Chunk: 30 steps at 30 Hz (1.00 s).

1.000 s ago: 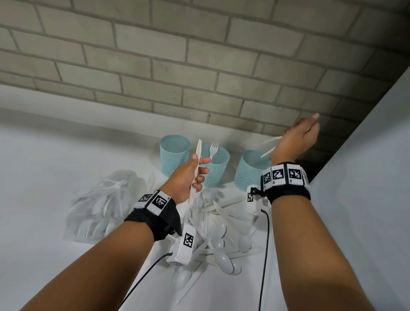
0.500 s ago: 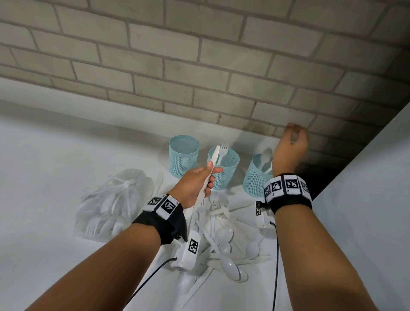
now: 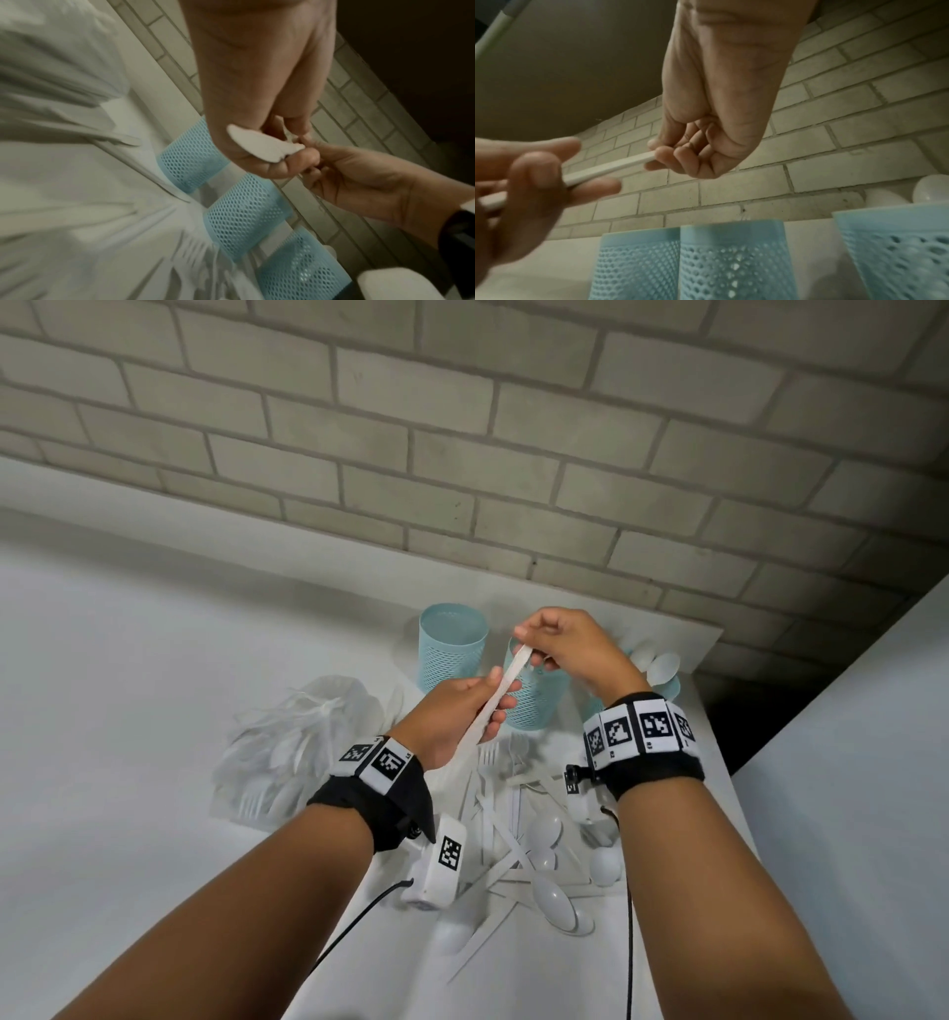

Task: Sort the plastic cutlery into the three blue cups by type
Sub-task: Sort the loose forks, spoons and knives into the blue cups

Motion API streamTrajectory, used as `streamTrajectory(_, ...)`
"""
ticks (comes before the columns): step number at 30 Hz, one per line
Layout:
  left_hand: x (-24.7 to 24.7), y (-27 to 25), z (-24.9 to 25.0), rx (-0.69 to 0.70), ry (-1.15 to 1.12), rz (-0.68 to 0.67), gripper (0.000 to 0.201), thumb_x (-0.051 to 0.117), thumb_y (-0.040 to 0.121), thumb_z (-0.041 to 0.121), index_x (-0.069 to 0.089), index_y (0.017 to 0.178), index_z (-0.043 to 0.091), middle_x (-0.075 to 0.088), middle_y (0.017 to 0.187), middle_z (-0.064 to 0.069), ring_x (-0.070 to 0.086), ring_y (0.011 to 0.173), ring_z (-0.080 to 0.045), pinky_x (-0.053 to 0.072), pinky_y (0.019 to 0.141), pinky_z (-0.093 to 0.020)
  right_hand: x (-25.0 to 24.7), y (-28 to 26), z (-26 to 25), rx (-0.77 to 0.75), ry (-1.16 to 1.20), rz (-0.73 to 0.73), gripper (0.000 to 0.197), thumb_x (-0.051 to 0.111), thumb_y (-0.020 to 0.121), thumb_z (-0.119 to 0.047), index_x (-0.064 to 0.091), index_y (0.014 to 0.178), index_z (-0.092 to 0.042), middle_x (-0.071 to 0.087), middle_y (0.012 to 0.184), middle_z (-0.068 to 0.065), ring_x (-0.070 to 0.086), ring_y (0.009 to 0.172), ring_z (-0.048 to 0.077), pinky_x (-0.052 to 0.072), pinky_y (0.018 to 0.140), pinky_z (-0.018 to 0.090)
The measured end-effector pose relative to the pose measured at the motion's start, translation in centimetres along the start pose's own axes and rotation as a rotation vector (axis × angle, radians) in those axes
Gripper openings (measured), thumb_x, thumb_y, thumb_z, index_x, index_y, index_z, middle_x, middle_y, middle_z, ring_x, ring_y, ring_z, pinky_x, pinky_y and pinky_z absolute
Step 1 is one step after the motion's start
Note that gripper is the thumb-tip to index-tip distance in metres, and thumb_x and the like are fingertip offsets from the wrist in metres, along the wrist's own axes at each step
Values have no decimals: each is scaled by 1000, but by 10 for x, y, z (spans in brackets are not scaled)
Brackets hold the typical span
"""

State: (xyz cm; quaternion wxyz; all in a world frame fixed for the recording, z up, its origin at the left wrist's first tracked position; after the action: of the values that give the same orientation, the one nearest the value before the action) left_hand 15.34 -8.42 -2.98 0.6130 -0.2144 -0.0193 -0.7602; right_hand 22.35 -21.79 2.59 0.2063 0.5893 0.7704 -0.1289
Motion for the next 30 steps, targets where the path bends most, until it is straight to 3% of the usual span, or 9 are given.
streamTrajectory(3,-13,-4,-2,-8,15,0,27,53,94,14,59,117,1,69,87,-1,63,64,-3,54,65,-13,-7,-2,7,19,37,62,14,61,89,-6,60,77,-14,63,70,3,52,43,-5,43,47,9)
streamTrajectory(6,-30,-5,1,33,-35,101,27,56,88,-4,59,115,-2,71,83,-5,69,65,-6,56,68,-14,-17,-6,14,69,5,109,11,62,87,-5,63,79,-11,61,70,3,53,50,0,45,50,10)
streamTrajectory(9,-42,-6,5,75,-78,207,30,60,84,-8,58,113,-5,68,86,-15,70,61,-11,57,65,-16,-17,-11,20,193,-151,-106,4,66,85,-10,68,83,-12,62,71,2,54,61,9,48,55,13)
streamTrajectory(14,-33,-7,4,34,4,147,44,66,78,-11,52,117,3,65,96,-24,71,63,-19,58,63,-21,3,-18,12,252,-570,-469,15,73,80,-26,74,95,-26,65,65,-24,53,67,-2,40,67,15)
streamTrajectory(17,-28,-5,5,63,39,150,55,70,76,-8,45,123,9,65,96,-21,70,66,-21,59,64,-23,22,-15,10,205,-679,-550,6,74,77,-27,74,83,-28,66,79,-17,59,89,7,42,88,24)
streamTrajectory(19,-32,-4,4,93,-25,184,59,71,78,0,39,126,13,62,102,-19,69,74,-24,59,69,-24,20,-10,9,182,-635,-484,7,74,78,-23,73,85,-23,66,80,-10,59,87,13,43,84,27)
streamTrajectory(22,-48,-4,0,59,-26,241,52,68,83,21,39,126,13,58,117,-18,66,88,-23,57,78,-26,9,-1,5,156,-344,-304,9,70,81,-8,69,89,-10,65,79,2,55,79,16,44,65,21)
streamTrajectory(26,-62,0,-13,55,662,332,36,63,86,37,61,108,9,60,116,-12,58,105,-22,46,92,-30,9,15,-11,45,53,26,19,64,85,-1,60,82,-19,65,82,6,60,78,18,51,68,22)
streamTrajectory(30,-61,4,-24,15,1197,412,36,58,90,28,55,124,19,42,134,-12,45,123,-29,30,107,-33,21,34,-29,-57,326,255,22,55,90,0,57,81,-20,66,91,13,62,87,15,50,72,22)
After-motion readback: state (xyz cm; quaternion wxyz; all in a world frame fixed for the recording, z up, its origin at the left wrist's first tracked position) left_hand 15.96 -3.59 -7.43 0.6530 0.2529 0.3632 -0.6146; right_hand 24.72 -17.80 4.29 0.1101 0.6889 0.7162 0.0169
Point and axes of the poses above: each hand's wrist, its own y-axis towards the middle knuckle, its own x-axis out of the palm, z = x × y, the point moved 3 cm from there along y, towards the middle knuckle
